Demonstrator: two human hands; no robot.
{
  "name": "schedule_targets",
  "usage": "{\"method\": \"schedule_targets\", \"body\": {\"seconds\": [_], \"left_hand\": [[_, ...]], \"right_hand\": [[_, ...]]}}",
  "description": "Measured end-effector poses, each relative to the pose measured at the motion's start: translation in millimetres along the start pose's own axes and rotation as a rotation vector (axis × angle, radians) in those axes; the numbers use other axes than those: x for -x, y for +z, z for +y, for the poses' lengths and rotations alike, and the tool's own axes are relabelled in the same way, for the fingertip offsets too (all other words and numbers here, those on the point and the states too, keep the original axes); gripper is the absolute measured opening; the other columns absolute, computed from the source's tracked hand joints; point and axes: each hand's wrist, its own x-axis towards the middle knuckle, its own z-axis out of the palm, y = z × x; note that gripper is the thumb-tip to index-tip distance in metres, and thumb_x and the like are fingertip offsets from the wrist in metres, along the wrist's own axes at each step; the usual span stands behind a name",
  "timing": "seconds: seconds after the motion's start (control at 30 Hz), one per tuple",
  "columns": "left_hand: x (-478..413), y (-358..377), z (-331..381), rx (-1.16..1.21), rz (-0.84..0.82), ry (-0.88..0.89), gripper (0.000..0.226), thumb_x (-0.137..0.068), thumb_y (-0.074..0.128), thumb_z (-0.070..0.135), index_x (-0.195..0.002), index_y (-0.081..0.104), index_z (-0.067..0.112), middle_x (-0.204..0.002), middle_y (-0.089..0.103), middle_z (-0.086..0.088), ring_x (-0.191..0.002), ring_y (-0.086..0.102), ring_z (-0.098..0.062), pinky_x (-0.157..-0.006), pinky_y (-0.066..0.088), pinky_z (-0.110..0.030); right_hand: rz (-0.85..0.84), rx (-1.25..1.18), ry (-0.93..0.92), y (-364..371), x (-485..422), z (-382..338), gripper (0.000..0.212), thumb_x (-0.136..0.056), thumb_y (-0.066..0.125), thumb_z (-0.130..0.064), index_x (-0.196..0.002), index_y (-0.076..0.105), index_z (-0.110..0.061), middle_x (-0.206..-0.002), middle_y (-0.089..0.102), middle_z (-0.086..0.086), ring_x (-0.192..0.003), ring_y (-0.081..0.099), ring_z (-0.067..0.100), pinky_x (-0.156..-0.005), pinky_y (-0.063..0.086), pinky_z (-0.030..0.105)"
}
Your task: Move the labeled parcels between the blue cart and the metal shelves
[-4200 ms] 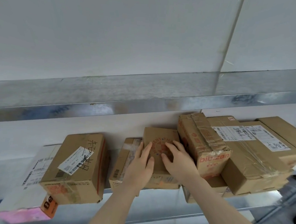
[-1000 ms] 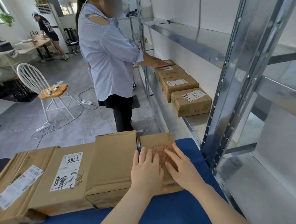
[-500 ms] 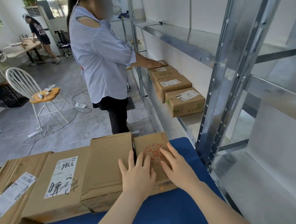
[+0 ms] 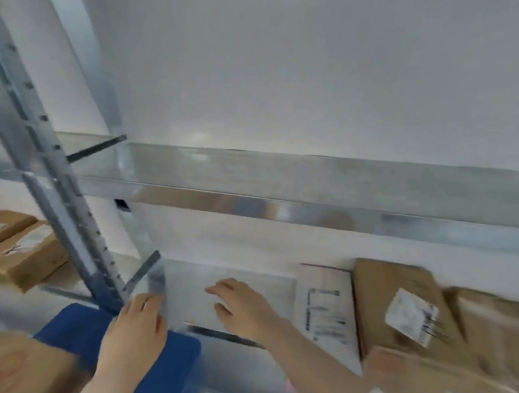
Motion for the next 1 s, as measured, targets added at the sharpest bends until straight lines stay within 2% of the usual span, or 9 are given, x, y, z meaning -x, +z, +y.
{"method": "schedule_targets", "body": {"seconds": [0.07, 0.17, 0.3, 0.37, 0.47, 0.6, 0.73, 0.8, 1.0], "left_hand": [[8, 15, 56, 0.096, -0.020, 0.194, 0.038, -0.085, 0.057, 0.010, -0.123, 0.060, 0.015, -0.127, 0.057, -0.006, -0.104, 0.056, -0.031, -0.080, 0.048, -0.042], [28, 25, 146, 0.090, -0.037, 0.428, 0.041, -0.085, 0.057, 0.012, -0.125, 0.060, 0.019, -0.130, 0.055, -0.002, -0.107, 0.057, -0.026, -0.083, 0.049, -0.040], [72, 24, 262, 0.125, -0.037, 0.745, 0.038, -0.072, 0.071, 0.003, -0.109, 0.069, 0.012, -0.112, 0.066, -0.010, -0.091, 0.065, -0.034, -0.069, 0.056, -0.043], [93, 20, 316, 0.154, -0.039, 0.819, 0.040, -0.077, 0.067, 0.009, -0.117, 0.064, 0.016, -0.121, 0.062, -0.007, -0.094, 0.063, -0.032, -0.071, 0.054, -0.040], [125, 24, 381, 0.257, -0.043, 0.867, 0.045, -0.089, 0.052, 0.021, -0.133, 0.050, 0.025, -0.136, 0.049, 0.002, -0.110, 0.056, -0.024, -0.079, 0.049, -0.035], [159, 34, 457, 0.330, -0.057, 0.913, 0.043, -0.092, 0.048, 0.027, -0.134, 0.045, 0.027, -0.135, 0.046, 0.002, -0.112, 0.053, -0.021, -0.082, 0.049, -0.034], [182, 44, 536, 0.369, -0.055, 0.904, 0.046, -0.093, 0.046, 0.032, -0.138, 0.039, 0.028, -0.144, 0.039, 0.002, -0.127, 0.042, -0.022, -0.096, 0.044, -0.037], [191, 49, 576, 0.400, -0.068, 0.861, 0.048, -0.094, 0.044, 0.036, -0.141, 0.034, 0.030, -0.147, 0.036, 0.003, -0.128, 0.041, -0.021, -0.094, 0.044, -0.036], [205, 61, 685, 0.462, -0.167, 0.730, 0.053, -0.096, 0.033, 0.049, -0.146, 0.025, 0.033, -0.159, 0.013, 0.005, -0.140, 0.028, -0.025, -0.108, 0.033, -0.043]], "right_hand": [[0.095, 0.029, 0.112, -31, 55, 28, 0.042, -0.095, 0.041, -0.022, -0.137, 0.046, -0.023, -0.141, 0.044, 0.005, -0.125, 0.044, 0.027, -0.101, 0.040, 0.041], [0.233, 0.088, 0.273, -76, 145, 67, 0.042, -0.094, 0.044, -0.020, -0.136, 0.047, -0.024, -0.140, 0.045, 0.004, -0.121, 0.047, 0.028, -0.094, 0.046, 0.042], [0.350, 0.181, 0.494, -136, 262, 102, 0.045, -0.092, 0.046, -0.020, -0.136, 0.045, -0.024, -0.142, 0.044, 0.005, -0.120, 0.049, 0.031, -0.092, 0.048, 0.043], [0.411, 0.234, 0.583, -164, 316, 116, 0.044, -0.092, 0.046, -0.022, -0.135, 0.047, -0.025, -0.140, 0.046, 0.005, -0.115, 0.052, 0.031, -0.086, 0.048, 0.039], [0.472, 0.282, 0.700, -199, 387, 137, 0.043, -0.091, 0.045, -0.020, -0.134, 0.048, -0.023, -0.140, 0.045, 0.005, -0.114, 0.052, 0.030, -0.087, 0.046, 0.036], [0.539, 0.314, 0.811, -239, 464, 169, 0.044, -0.092, 0.044, -0.023, -0.135, 0.047, -0.030, -0.143, 0.042, -0.001, -0.122, 0.047, 0.026, -0.097, 0.044, 0.040], [0.586, 0.353, 0.817, -281, 522, 219, 0.042, -0.094, 0.042, -0.026, -0.135, 0.046, -0.032, -0.144, 0.037, -0.003, -0.122, 0.047, 0.023, -0.092, 0.048, 0.039], [0.598, 0.346, 0.821, -301, 546, 251, 0.043, -0.093, 0.044, -0.024, -0.135, 0.045, -0.033, -0.146, 0.034, -0.004, -0.124, 0.044, 0.025, -0.092, 0.047, 0.039], [0.514, 0.272, 0.713, -349, 582, 330, 0.044, -0.092, 0.048, -0.041, -0.135, 0.045, -0.036, -0.148, 0.031, -0.005, -0.124, 0.045, 0.021, -0.094, 0.045, 0.037]]}}
